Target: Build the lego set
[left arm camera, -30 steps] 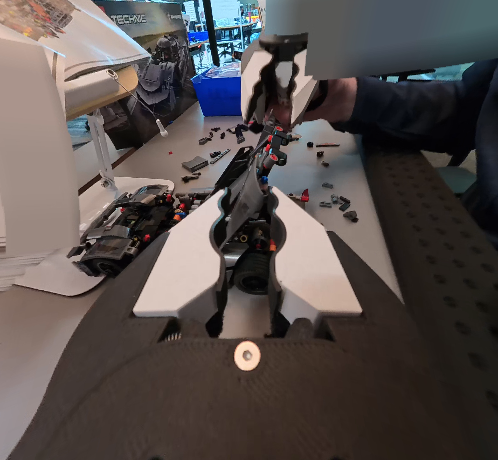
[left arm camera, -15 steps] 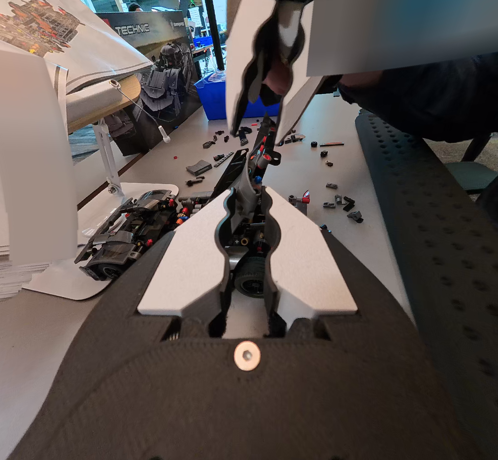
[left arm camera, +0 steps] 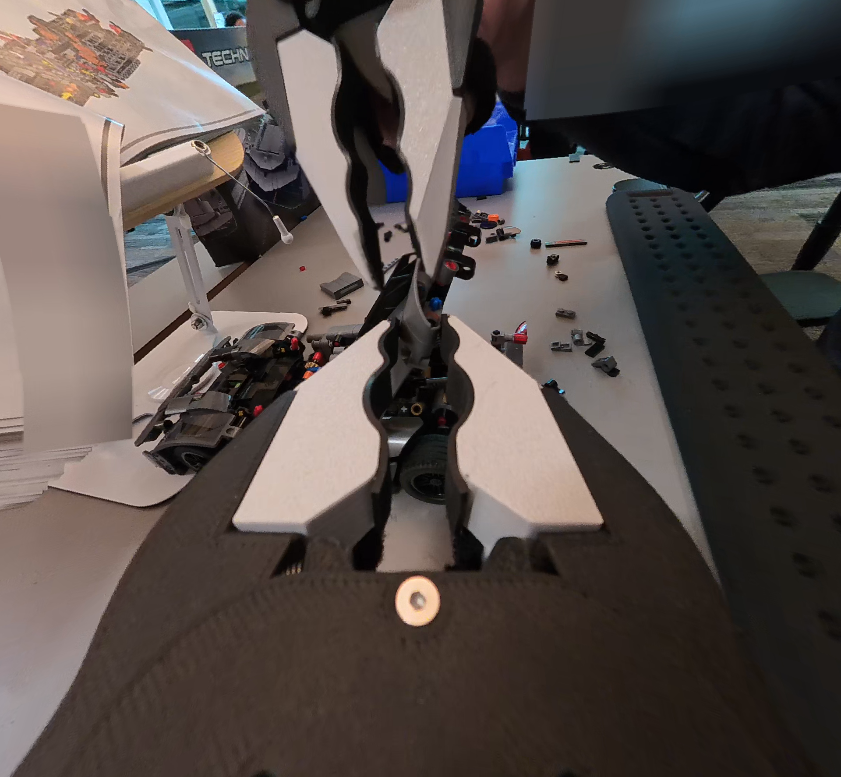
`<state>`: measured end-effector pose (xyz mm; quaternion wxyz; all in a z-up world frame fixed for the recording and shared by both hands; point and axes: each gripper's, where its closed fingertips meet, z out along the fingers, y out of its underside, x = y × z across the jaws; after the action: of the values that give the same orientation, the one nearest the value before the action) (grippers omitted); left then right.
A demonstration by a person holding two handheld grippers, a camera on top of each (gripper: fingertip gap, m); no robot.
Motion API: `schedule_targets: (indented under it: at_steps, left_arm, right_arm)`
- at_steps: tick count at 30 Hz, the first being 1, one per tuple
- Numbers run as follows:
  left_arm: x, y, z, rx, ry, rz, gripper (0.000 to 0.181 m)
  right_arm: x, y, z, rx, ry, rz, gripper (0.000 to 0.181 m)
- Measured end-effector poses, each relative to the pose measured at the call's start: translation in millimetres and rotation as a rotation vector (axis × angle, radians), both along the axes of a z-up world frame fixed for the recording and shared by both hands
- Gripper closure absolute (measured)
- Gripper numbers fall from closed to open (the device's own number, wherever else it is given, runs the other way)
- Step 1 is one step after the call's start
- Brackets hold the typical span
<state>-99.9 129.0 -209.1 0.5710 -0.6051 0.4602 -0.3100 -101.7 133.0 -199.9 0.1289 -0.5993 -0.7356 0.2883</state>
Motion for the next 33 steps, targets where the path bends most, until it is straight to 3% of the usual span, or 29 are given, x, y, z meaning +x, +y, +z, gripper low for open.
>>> schedule_targets:
  at_steps: [9,33]
  left_arm:
    - [2.2,-1.0,-1.3,0.017,0.009,0.002,0.166]
    - [1.0,0.7,0.3,0.044,0.013,0.020,0.167]
  right_arm:
    - [0.6,-7.0,-4.0,-0.083,-0.035,0.043,0.174]
    - [1.2,-3.9,-1.8,-0.022,-0.011,0.049,0.177]
